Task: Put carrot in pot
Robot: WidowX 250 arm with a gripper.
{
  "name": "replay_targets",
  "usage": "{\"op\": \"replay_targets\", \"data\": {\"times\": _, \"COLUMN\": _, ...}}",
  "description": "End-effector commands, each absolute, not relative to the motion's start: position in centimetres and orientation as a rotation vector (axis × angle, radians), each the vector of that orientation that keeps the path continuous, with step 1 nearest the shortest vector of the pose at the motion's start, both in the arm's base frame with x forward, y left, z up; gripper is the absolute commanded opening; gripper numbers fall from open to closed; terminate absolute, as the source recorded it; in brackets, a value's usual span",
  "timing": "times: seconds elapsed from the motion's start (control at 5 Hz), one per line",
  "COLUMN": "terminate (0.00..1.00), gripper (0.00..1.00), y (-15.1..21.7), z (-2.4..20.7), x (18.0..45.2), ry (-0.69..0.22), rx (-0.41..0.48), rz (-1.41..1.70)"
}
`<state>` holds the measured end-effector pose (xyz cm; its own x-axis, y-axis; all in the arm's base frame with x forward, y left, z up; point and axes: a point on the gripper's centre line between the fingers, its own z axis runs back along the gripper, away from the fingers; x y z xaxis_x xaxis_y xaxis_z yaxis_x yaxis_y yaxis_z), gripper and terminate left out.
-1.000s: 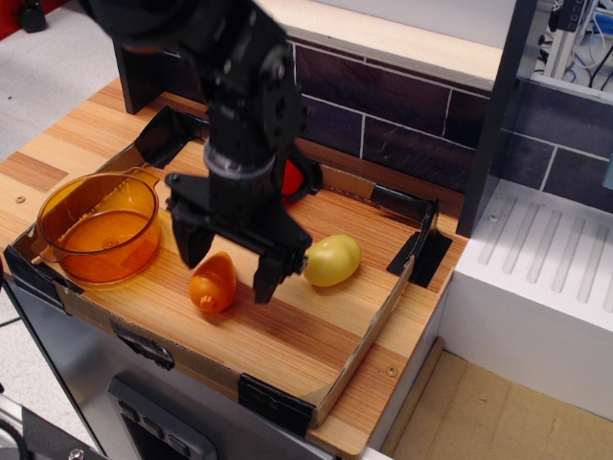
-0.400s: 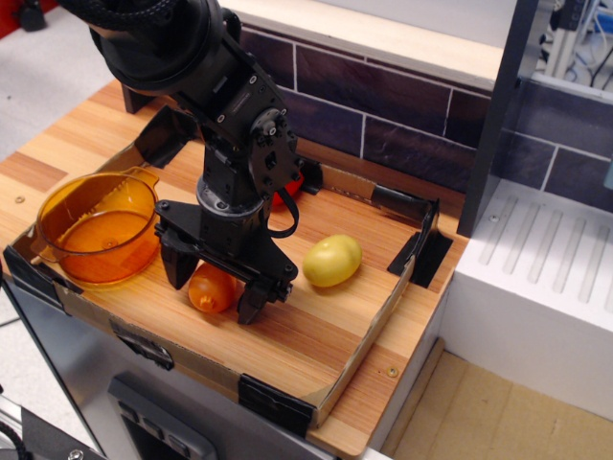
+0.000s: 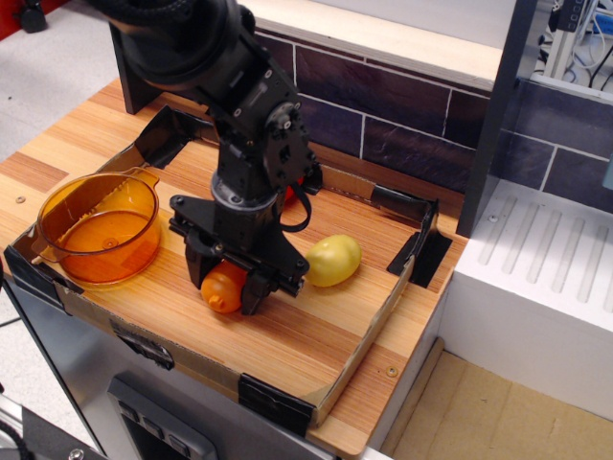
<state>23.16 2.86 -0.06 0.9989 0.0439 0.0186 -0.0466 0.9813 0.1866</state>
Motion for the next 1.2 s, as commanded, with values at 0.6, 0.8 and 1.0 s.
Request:
{"op": "replay_targets", "data": {"times": 0.6, "terminate": 0.0, "gripper": 0.0, "y": 11.3, "z": 7.8, "x": 23.1, "ry": -0.062, "rx": 0.209, "rz": 0.074}}
{"op": "replay_targets", "data": {"times": 0.8, "terminate": 0.0, "gripper": 0.0, "y": 13.0, "z": 6.0, "x": 23.3, "ry": -0.045, "rx": 0.264, "rz": 0.099}}
{"op": "replay_targets", "data": {"times": 1.0, "terminate": 0.0, "gripper": 0.0, "y": 13.0, "z": 5.0, "x": 23.1, "ry": -0.023, "rx": 0.268, "rz": 0.073}}
